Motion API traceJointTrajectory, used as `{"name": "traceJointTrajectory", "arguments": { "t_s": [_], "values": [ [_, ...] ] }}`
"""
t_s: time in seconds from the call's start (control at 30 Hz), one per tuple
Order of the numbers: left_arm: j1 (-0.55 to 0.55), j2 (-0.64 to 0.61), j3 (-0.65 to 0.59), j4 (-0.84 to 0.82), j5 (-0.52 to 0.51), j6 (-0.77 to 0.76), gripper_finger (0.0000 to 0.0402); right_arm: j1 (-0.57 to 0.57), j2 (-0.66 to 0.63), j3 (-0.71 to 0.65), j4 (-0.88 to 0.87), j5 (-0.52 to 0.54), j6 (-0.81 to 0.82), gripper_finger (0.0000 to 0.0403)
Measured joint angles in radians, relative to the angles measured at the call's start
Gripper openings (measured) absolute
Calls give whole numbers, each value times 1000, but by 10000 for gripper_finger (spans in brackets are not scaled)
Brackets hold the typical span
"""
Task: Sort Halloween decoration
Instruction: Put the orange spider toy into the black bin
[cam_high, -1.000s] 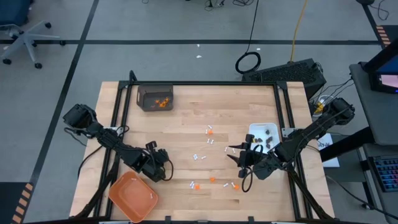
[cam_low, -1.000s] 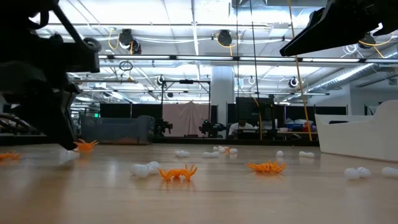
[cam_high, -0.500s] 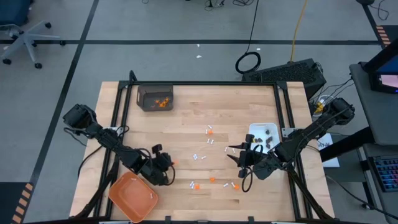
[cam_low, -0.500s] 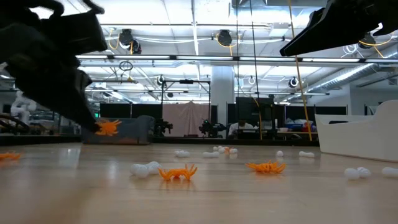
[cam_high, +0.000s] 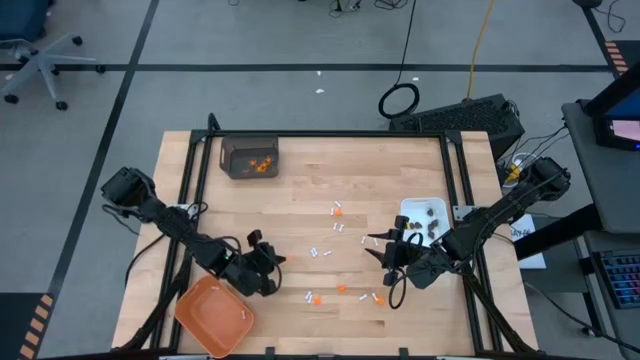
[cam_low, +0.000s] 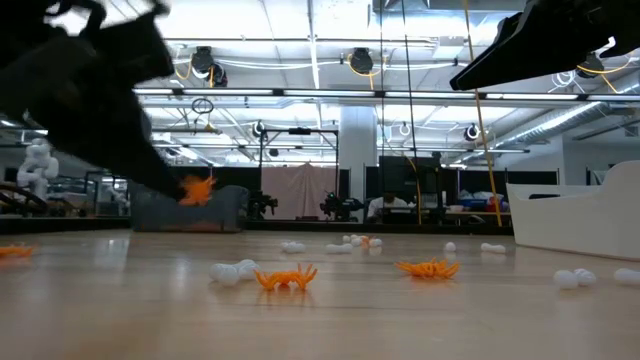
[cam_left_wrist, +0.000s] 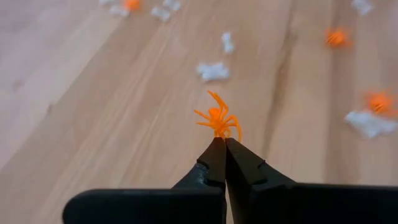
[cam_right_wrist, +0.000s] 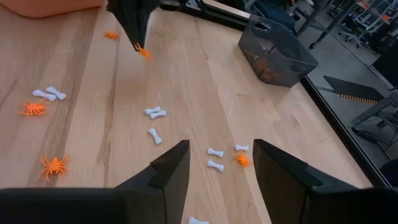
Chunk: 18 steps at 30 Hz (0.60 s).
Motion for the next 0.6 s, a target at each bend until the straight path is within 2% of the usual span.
{"name": "traceJointTrajectory", "arguments": {
  "t_s": [0.1, 0.27, 0.43, 0.6],
  "values": [
    [-1, 0, -54, 41, 0, -59, 0, 0, 0, 0, 0, 0, 0, 160],
    [-2, 0, -109, 234, -11, -41, 0, -1, 0, 0, 0, 0, 0, 160],
    [-2, 0, -122, 510, -22, 148, 0, -9, 0, 0, 0, 0, 2, 160],
    [-2, 0, -122, 735, 45, 361, 0, -13, 0, 0, 0, 0, 3, 160]
  ]
}}
